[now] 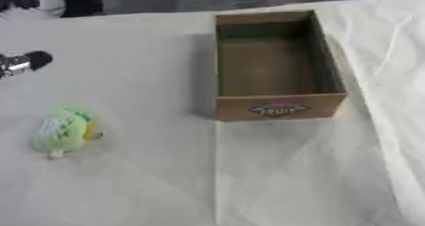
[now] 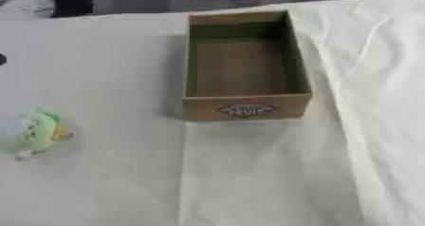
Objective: Pick up objects on the table and place them in the box.
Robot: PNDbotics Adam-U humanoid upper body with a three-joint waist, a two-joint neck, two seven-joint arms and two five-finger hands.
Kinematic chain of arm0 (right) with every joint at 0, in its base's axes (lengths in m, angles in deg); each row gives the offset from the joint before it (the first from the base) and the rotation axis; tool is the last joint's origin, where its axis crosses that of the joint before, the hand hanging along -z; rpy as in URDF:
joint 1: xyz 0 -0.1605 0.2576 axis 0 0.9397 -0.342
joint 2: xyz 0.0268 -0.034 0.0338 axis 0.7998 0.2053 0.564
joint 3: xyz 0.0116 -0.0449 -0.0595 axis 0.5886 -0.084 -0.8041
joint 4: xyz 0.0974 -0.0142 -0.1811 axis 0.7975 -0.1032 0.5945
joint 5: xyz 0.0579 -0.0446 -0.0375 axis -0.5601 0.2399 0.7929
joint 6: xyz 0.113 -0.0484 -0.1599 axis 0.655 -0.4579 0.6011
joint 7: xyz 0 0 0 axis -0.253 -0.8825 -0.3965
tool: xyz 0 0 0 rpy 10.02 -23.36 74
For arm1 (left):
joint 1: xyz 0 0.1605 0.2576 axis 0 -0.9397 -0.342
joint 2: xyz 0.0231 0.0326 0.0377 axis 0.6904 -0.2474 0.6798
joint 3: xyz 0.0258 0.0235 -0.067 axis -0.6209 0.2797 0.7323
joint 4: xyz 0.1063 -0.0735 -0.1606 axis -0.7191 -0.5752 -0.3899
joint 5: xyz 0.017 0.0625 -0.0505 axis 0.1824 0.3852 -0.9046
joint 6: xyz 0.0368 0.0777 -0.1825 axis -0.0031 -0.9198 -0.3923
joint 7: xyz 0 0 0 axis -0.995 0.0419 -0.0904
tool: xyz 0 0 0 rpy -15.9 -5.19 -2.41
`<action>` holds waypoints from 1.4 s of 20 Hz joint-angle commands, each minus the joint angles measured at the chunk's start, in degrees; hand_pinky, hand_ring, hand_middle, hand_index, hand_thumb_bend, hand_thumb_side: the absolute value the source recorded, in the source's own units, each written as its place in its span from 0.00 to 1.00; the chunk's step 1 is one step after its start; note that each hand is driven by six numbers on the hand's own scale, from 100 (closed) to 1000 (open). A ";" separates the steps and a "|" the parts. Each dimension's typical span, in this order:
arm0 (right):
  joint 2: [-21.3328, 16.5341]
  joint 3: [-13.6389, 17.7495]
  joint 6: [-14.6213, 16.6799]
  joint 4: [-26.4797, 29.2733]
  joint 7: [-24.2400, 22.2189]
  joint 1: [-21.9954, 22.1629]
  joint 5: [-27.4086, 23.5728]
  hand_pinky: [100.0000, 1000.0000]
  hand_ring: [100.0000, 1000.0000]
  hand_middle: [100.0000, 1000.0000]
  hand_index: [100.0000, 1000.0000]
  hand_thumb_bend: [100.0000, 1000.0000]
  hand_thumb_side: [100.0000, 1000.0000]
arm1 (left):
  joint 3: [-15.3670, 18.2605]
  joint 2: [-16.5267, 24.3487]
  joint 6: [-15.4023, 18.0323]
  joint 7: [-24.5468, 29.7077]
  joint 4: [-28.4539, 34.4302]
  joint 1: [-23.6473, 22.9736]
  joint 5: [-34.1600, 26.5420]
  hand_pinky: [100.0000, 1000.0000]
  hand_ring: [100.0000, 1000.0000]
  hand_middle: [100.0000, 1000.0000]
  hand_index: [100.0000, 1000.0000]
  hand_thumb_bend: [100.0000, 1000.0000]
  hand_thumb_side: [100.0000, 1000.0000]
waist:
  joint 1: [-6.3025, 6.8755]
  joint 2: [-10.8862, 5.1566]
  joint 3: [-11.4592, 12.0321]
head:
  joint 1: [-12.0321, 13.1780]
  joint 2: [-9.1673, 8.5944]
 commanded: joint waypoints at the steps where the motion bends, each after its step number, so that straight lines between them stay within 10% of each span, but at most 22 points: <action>1: -1.64 0.16 0.10 0.81 -0.16 -0.41 -0.32 0.79 0.87 0.70 0.76 0.00 1.00 | -0.42 1.55 1.40 3.66 -0.86 0.47 -0.03 0.71 0.86 0.83 0.99 0.70 0.93 | -0.06 -1.10 0.04 | 0.23 -0.68; 13: -1.60 0.10 0.10 0.81 -0.23 -0.43 -0.34 0.79 0.87 0.70 0.76 0.00 1.00 | -1.59 2.29 4.79 18.70 -1.18 -1.26 -2.36 0.78 0.90 0.87 1.00 0.67 0.74 | -0.03 -0.91 0.04 | 0.34 -1.18; 18: -1.55 0.08 0.06 0.81 -0.26 -0.43 -0.34 0.79 0.87 0.70 0.76 0.00 1.00 | -2.32 1.80 4.42 20.18 -1.43 -1.58 -4.05 0.78 0.90 0.87 1.00 0.49 0.70 | -0.05 -0.82 0.02 | 0.44 -1.26; 28: -1.43 -0.02 0.10 0.81 -0.36 -0.58 -0.40 0.79 0.87 0.70 0.76 0.00 1.00 | -4.67 -0.15 3.08 18.44 -4.55 -1.40 -2.47 0.74 0.88 0.87 1.00 0.56 0.68 | -0.17 -0.59 0.01 | 0.75 -1.60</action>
